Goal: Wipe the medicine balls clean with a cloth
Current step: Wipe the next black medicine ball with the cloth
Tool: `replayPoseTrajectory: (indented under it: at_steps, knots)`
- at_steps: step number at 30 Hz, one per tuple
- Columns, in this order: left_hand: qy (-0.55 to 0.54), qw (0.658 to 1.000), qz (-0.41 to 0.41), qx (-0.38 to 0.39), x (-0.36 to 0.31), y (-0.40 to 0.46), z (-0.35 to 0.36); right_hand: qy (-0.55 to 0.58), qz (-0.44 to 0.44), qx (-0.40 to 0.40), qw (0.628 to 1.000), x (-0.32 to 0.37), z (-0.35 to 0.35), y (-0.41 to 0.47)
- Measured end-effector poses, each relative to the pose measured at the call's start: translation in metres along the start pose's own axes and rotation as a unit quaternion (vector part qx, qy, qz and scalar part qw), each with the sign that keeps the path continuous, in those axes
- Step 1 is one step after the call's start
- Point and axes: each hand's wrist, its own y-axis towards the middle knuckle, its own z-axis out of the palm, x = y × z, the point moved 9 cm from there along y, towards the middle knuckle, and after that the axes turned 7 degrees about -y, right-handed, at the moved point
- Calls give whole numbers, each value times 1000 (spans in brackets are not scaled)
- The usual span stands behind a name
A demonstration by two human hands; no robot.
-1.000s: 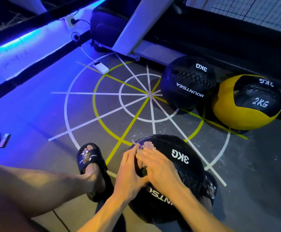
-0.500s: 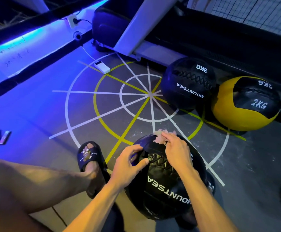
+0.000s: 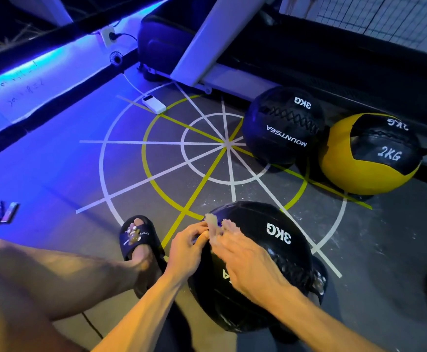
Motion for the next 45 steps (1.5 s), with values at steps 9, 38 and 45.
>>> replayPoseTrajectory:
  at_steps: [9, 38, 45]
  knots:
    - [-26, 999, -15, 18, 15, 12, -3, 83, 3, -127, 988, 14, -13, -50]
    - [313, 921, 190, 130, -47, 24, 35, 349, 631, -347, 599, -141, 47, -212]
    - [237, 946, 181, 131, -41, 34, 30, 383, 542, -308, 681, -117, 24, -127]
